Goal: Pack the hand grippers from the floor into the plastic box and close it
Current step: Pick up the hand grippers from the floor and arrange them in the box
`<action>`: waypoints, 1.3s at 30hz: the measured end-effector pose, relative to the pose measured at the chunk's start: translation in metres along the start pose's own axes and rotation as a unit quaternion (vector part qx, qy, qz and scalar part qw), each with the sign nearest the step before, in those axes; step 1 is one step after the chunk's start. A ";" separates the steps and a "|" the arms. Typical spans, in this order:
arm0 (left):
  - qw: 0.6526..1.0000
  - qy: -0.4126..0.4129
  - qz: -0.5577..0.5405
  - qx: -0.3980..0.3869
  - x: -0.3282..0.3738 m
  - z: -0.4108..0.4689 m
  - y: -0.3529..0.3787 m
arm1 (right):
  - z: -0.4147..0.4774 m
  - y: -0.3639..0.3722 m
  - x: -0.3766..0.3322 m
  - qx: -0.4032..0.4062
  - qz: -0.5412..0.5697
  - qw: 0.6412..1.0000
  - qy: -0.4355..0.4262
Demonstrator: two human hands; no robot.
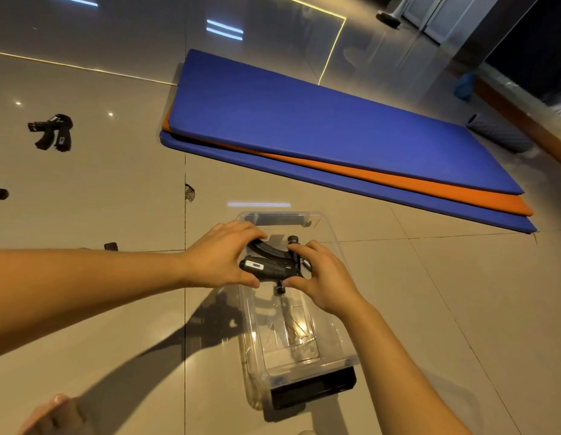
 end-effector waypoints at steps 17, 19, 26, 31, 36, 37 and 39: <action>0.976 -0.154 -0.144 -0.048 -0.040 0.021 0.039 | -0.003 0.101 0.073 -0.139 -0.032 0.972 0.189; 0.975 -0.137 -0.161 -0.060 -0.039 0.025 0.041 | -0.004 0.111 0.080 -0.145 -0.040 0.964 0.219; 0.967 -0.125 -0.206 -0.086 -0.038 0.031 0.046 | -0.012 0.137 0.097 -0.113 0.002 0.961 0.254; 0.967 -0.118 -0.208 -0.092 -0.038 0.030 0.045 | -0.013 0.137 0.097 -0.099 0.011 0.958 0.267; 0.972 -0.111 -0.178 -0.110 -0.042 0.026 0.040 | -0.013 0.139 0.100 -0.094 0.025 0.957 0.274; 0.972 -0.104 -0.176 -0.115 -0.043 0.024 0.039 | -0.014 0.139 0.100 -0.093 0.027 0.957 0.274; 0.974 -0.095 -0.168 -0.122 -0.044 0.022 0.038 | -0.014 0.140 0.099 -0.091 0.030 0.957 0.273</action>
Point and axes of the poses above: each hand's wrist, its own z-axis towards the middle knuckle, its own y-axis out of the palm, x = y × z, the point moved 3 cm from there along z, towards the middle knuckle, and after that the axes turned 3 degrees about -y, right-handed, at the moved point
